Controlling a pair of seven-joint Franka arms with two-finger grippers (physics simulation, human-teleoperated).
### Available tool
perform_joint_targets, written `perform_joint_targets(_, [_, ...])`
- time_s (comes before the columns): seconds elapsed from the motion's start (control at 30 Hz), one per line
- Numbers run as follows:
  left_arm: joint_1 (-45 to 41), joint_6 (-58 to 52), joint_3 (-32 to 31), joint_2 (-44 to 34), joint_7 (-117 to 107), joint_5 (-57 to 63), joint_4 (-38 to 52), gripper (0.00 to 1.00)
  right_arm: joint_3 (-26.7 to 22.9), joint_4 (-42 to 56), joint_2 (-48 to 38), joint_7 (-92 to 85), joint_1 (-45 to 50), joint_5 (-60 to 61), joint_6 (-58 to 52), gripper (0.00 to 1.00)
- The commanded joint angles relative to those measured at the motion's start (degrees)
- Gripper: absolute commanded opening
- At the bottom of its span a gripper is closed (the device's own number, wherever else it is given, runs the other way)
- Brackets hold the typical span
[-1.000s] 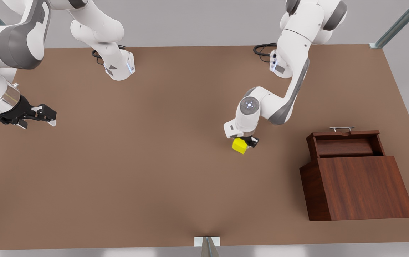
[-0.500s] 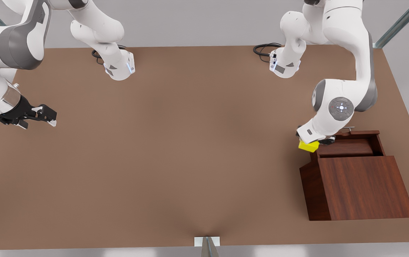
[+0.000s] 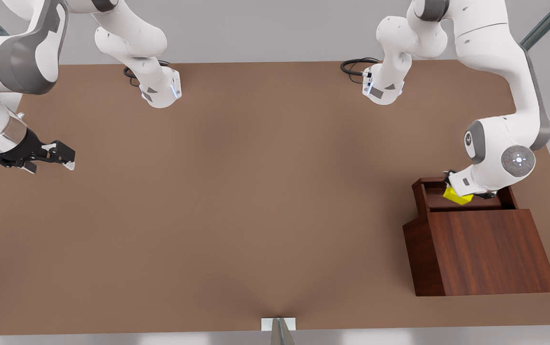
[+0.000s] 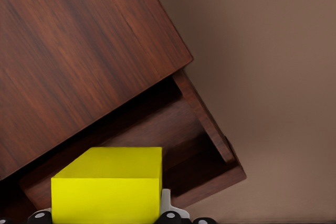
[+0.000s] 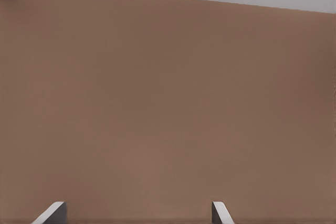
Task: Open the drawer with left arm, place the square in the middle with right arm, and place the square in the drawer with left arm
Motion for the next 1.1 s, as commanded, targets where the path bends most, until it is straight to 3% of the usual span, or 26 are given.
perform_joint_targets(0.0, [0.5, 1.6, 0.0, 0.6, 21.6, -1.1, 0.0, 0.72, 0.1, 0.1, -0.1, -0.4, 0.2, 0.0, 0.0, 1.00])
perform_joint_targets(0.1, [0.6, 2.5, 0.0, 1.7, 21.6, -1.2, 0.0, 0.73, 0.2, 0.2, -0.2, -0.2, 0.3, -0.1, 0.0, 1.00])
perform_joint_targets(0.13, [0.7, 2.9, 0.0, 2.0, 22.0, -1.3, 0.0, 0.77, 0.2, 0.2, -0.2, 0.0, 0.3, 0.0, 0.0, 1.00])
perform_joint_targets(0.17, [0.7, 3.0, 0.1, 2.1, 22.0, -1.4, 0.0, 1.00, 0.2, 0.2, -0.2, 0.0, 0.3, 0.0, 0.0, 1.00])
perform_joint_targets(0.4, [1.0, -0.4, 0.2, 1.6, 20.2, -3.4, 0.6, 1.00, 0.5, 0.1, 0.0, 0.1, 0.6, 0.1, 0.0, 1.00])
perform_joint_targets(0.47, [0.8, -9.6, 0.0, 2.2, 6.9, -4.6, 5.6, 1.00, 0.5, 0.1, 0.1, 0.1, 0.6, 0.1, 0.0, 1.00])
perform_joint_targets(0.6, [0.5, -10.9, -0.3, 2.4, -20.6, -12.2, 14.8, 1.00, 0.5, 0.1, 0.2, 0.2, 0.6, 0.1, 0.2, 1.00])
perform_joint_targets(0.63, [1.2, -11.0, -2.4, 1.7, -25.5, -12.0, 17.1, 1.00, 0.5, 0.1, 0.3, 0.2, 0.6, 0.1, 0.2, 1.00])
perform_joint_targets(0.7, [17.6, -12.8, -23.0, -1.7, -33.8, -4.2, 21.6, 1.00, 0.5, 0.1, 0.4, 0.2, 0.6, 0.1, 1.3, 1.00])
perform_joint_targets(0.73, [22.6, -13.1, -28.8, -2.0, -35.9, -2.8, 22.9, 1.00, 0.5, 0.1, 0.3, 0.2, 0.6, 0.1, 1.3, 1.00])
perform_joint_targets(0.83, [25.6, -12.4, -32.7, -5.4, -36.0, -0.6, 22.3, 1.00, 0.5, 0.1, 0.3, 0.2, 0.6, 0.1, 1.3, 1.00])
perform_joint_targets(0.87, [28.8, -12.4, -37.1, -5.8, -36.2, -0.5, 22.3, 1.00, 0.5, 0.1, 0.3, 0.2, 0.6, 0.1, 1.3, 1.00])
perform_joint_targets(1.07, [29.2, -12.0, -38.2, -7.2, -47.3, -0.7, 22.3, 1.00, 0.5, 0.0, 0.4, 0.2, 0.6, 0.0, 1.4, 1.00])
